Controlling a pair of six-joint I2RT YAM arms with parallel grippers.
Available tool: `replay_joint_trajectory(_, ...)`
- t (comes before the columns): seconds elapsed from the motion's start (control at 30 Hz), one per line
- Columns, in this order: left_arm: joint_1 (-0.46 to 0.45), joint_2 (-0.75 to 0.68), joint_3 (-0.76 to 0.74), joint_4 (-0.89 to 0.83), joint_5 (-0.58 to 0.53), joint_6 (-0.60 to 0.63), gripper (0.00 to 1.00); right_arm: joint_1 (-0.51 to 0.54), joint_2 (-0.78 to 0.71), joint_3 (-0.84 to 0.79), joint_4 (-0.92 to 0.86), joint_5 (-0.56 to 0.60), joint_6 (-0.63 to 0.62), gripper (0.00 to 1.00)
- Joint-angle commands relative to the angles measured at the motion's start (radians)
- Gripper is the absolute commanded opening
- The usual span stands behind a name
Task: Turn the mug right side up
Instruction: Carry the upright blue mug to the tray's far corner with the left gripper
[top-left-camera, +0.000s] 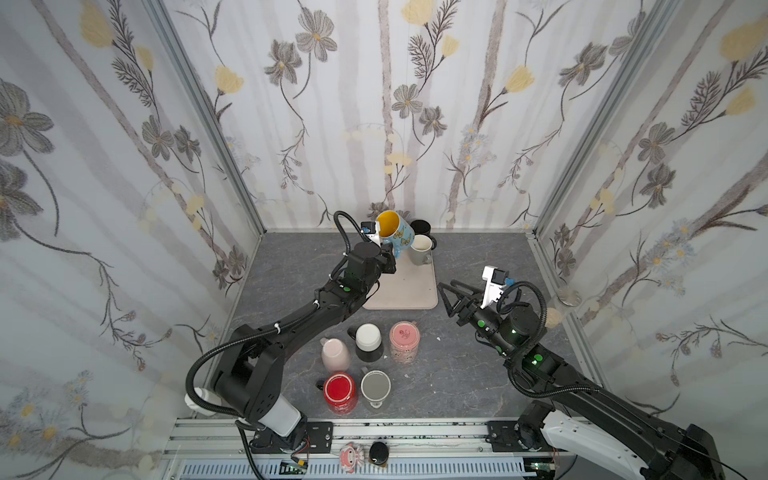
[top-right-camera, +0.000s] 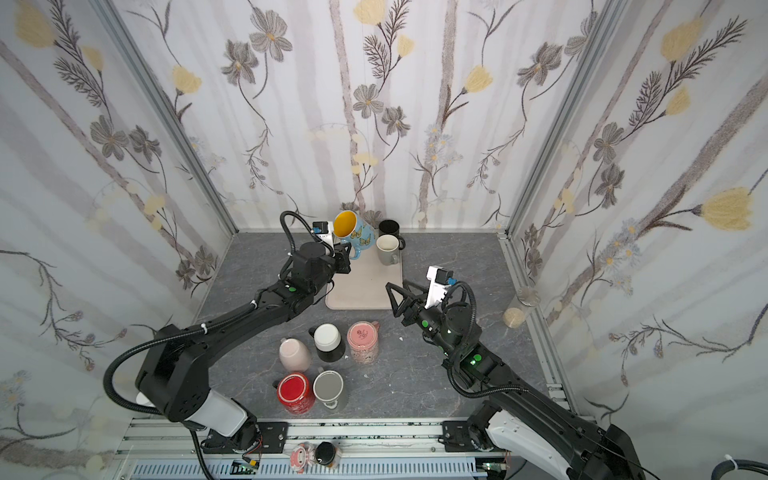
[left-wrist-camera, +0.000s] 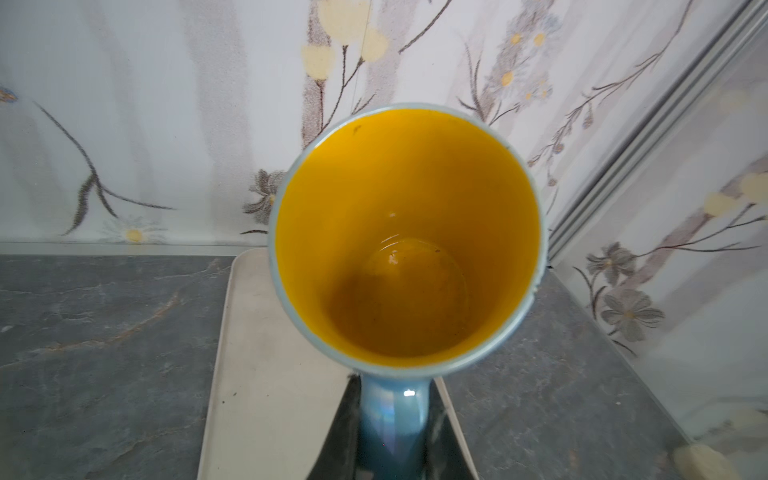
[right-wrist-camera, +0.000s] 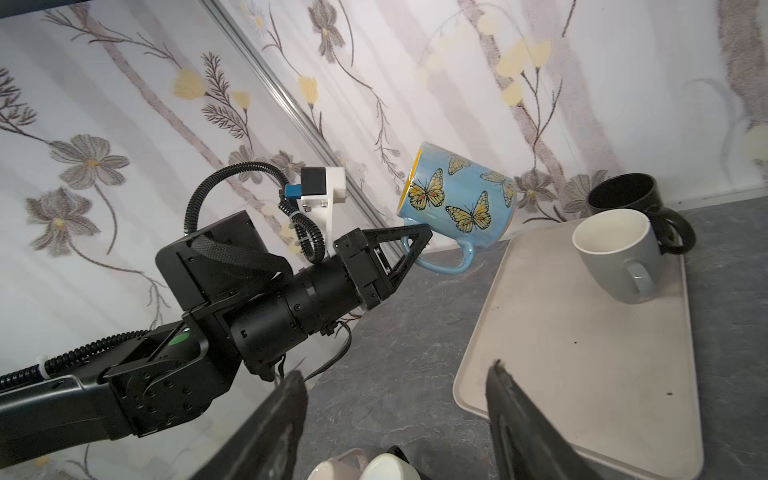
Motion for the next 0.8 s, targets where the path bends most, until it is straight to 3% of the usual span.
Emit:
replay_joint_trajectory(0.0,0.021,0.105,0.082,0.089,-0.112,0.113,0.00,-0.019,-0.044,-0.020,-0.047,0.047,0.019,0.69)
replay_joint_trajectory(0.2,0.100,0.298,0.250,0.040,-0.035,0.107,0.00,-0.040,-0.123,-0.040,-0.112,0.063,0.022,0.69)
replay_joint_trajectory(0.77,0.163,0.708,0.768,-0.296,-0.101,0.171,0.00,-0.061,-0.291,-0.135,-0.237,0.123,0.058,0.70)
